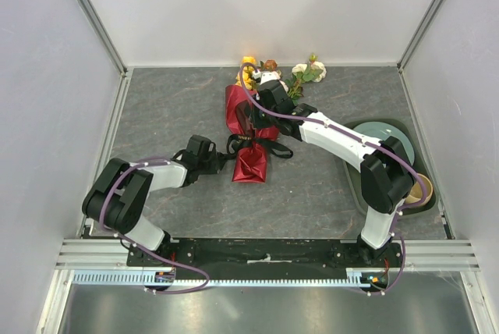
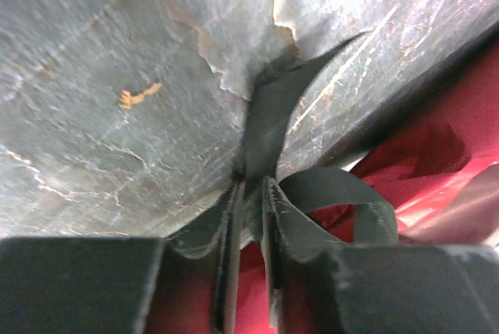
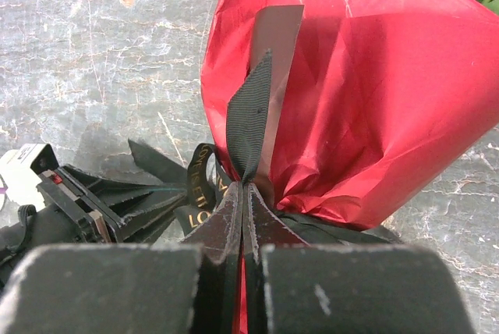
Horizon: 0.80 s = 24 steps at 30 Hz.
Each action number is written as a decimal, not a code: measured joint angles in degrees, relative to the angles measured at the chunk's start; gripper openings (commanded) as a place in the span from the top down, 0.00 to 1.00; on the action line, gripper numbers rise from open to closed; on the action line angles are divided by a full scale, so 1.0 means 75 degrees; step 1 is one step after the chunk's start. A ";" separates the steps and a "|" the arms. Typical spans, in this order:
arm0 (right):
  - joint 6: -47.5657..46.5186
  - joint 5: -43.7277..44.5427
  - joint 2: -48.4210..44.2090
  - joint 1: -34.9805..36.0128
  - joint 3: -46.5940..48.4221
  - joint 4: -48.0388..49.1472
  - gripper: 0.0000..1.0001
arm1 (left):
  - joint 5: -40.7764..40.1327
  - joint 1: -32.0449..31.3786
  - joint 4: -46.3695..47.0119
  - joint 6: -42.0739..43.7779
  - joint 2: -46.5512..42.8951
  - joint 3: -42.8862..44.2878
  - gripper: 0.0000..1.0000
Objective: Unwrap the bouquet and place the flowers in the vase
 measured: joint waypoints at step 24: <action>0.0050 0.0921 -0.0825 0.0000 -0.0903 0.0117 1.00 | -0.2576 -0.0204 -0.1320 0.3826 -0.2090 0.0297 0.98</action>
